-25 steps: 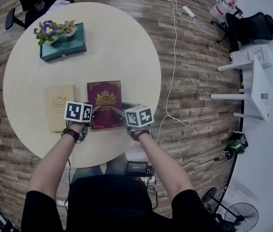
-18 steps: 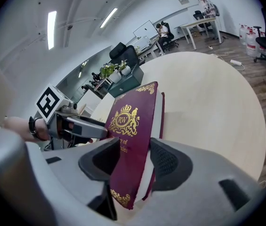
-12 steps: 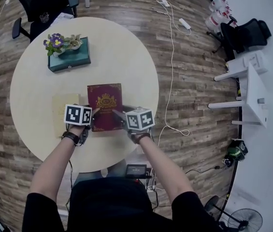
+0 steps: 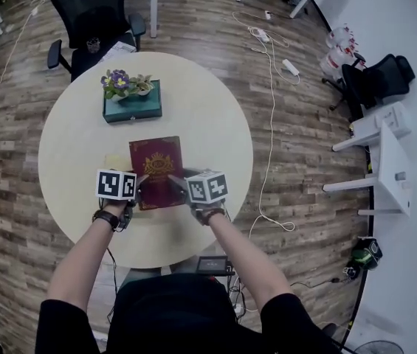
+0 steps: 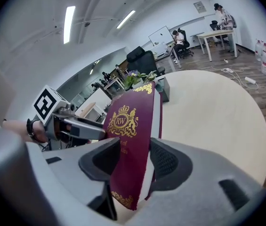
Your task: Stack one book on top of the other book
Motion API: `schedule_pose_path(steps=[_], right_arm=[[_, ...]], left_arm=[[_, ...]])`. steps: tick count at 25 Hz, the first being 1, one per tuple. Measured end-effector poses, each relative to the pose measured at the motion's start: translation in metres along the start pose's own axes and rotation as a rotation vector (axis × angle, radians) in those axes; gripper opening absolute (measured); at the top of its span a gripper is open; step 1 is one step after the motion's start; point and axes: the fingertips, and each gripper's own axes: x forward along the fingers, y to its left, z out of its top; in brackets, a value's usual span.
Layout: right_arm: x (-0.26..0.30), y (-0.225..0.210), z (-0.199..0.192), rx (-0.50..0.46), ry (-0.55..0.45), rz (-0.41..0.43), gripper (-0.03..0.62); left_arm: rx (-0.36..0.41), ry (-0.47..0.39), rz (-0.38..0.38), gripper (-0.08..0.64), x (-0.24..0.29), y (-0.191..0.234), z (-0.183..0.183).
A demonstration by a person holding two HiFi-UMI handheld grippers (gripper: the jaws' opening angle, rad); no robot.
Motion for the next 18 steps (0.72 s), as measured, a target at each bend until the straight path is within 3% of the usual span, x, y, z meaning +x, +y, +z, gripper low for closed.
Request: schedule_pose_path(steps=[11, 18], right_arm=[[0.069, 0.093, -0.007, -0.05, 0.073, 0.103, 0.184], [0.103, 0.108, -0.02, -0.018, 0.111, 0.093, 0.183]], left_arm=[[-0.08, -0.047, 0.102, 0.215, -0.073, 0.088, -0.027], [-0.105, -0.029, 0.097, 0.213, -0.073, 0.123, -0.043]])
